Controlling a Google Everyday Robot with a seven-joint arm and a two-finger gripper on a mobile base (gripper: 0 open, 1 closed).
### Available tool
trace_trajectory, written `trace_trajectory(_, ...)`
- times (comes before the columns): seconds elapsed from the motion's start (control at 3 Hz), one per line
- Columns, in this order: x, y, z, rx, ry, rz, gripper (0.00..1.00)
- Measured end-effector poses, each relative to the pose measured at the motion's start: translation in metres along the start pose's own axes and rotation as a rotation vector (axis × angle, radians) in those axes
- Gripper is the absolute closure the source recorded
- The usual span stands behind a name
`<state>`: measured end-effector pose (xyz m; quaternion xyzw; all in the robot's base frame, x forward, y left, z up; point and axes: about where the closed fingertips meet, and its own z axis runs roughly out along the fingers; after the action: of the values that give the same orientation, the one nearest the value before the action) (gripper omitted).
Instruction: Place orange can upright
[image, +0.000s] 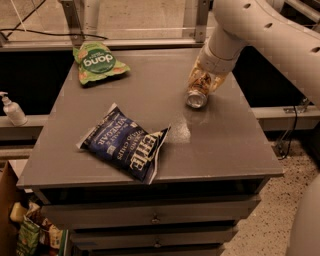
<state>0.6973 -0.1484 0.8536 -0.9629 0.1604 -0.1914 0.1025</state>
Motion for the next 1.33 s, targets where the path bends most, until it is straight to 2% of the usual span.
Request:
trace_trajectory(0.33, -0.006, -0.003, 0.006, -0.028, -0.003, 0.018, 0.00)
trace_trajectory(0.67, -0.009, -0.006, 0.004, -0.049, 0.008, 0.023, 0.00)
trace_trajectory(1.33, -0.001, -0.018, 0.011, -0.129, 0.031, -0.013, 0.00)
